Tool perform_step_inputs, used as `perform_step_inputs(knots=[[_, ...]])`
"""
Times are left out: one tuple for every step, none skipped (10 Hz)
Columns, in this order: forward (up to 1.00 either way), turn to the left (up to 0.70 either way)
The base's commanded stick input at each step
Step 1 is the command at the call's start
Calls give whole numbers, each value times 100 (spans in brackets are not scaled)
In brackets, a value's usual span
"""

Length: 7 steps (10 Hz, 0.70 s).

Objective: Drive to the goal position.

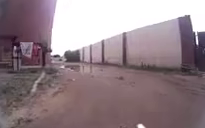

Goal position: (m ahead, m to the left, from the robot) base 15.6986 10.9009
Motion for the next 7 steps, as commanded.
perform_step_inputs(knots=[[50,0],[50,0],[50,0],[50,0],[50,0],[50,0],[50,0]])
